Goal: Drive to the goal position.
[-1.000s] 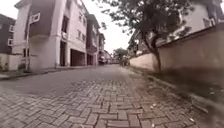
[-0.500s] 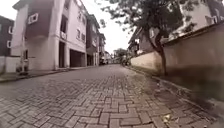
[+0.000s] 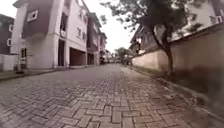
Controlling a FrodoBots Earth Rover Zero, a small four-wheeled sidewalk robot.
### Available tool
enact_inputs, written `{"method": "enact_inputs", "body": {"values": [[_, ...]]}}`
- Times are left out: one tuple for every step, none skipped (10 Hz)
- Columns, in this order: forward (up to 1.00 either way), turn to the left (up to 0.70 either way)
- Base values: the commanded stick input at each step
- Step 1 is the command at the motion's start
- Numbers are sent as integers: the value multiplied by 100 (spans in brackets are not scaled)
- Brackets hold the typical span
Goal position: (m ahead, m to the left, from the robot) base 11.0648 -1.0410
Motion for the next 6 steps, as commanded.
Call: {"method": "enact_inputs", "body": {"values": [[69, -7], [69, 3], [69, 3], [69, 3], [69, 3], [69, 3]]}}
